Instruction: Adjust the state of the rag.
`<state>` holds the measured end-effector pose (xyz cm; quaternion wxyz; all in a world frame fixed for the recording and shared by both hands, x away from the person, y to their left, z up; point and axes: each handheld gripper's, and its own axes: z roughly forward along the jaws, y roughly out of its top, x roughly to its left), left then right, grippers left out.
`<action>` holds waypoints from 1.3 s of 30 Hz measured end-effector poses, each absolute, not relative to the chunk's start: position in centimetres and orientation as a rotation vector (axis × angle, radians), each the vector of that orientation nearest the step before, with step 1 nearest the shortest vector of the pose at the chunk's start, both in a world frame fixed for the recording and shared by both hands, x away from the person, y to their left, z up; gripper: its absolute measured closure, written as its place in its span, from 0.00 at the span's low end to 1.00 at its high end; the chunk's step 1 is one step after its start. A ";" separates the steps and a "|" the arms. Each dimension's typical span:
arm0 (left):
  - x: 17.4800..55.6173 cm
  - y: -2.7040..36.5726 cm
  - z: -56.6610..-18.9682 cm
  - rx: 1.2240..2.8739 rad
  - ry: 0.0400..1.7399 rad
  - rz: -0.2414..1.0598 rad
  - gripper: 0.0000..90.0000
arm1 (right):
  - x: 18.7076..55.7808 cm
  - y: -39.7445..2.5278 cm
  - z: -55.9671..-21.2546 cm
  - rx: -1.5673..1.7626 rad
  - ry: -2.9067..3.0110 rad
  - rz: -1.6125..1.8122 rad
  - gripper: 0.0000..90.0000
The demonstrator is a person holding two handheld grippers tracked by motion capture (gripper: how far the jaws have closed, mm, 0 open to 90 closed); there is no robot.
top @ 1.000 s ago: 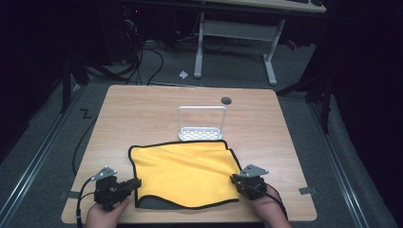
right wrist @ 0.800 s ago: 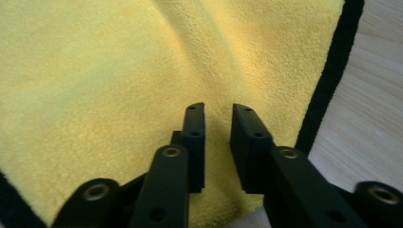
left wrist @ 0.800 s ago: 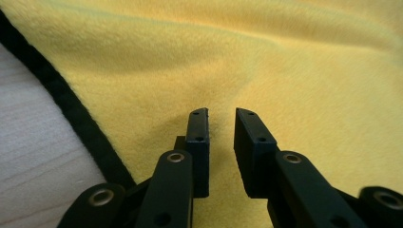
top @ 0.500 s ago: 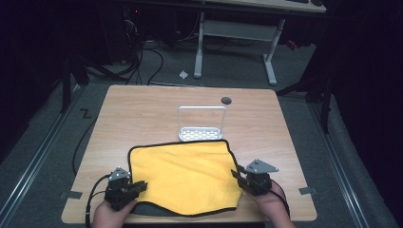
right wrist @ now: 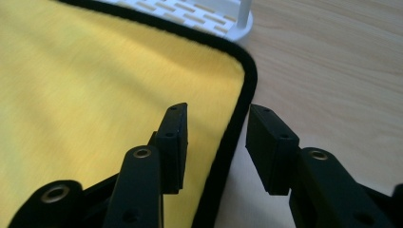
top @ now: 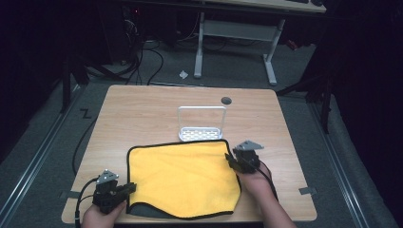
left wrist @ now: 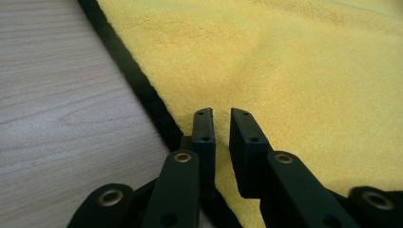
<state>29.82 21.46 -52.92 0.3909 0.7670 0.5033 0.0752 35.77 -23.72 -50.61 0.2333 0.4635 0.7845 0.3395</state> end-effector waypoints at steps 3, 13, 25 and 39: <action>30.0 21.2 -52.9 1.961 1.269 0.197 0.88 | 32.1 -24.9 -50.3 1.264 2.140 0.980 0.63; 30.4 20.8 -52.8 1.962 1.277 0.198 0.87 | 27.4 -25.0 -52.2 1.283 2.294 0.964 0.92; 30.4 21.0 -52.9 1.957 1.261 0.191 0.86 | 33.9 -12.8 -47.8 0.919 2.383 1.038 0.75; 30.6 20.8 -52.9 1.955 1.264 0.188 0.85 | 30.3 -16.1 -50.7 1.009 2.415 1.034 0.73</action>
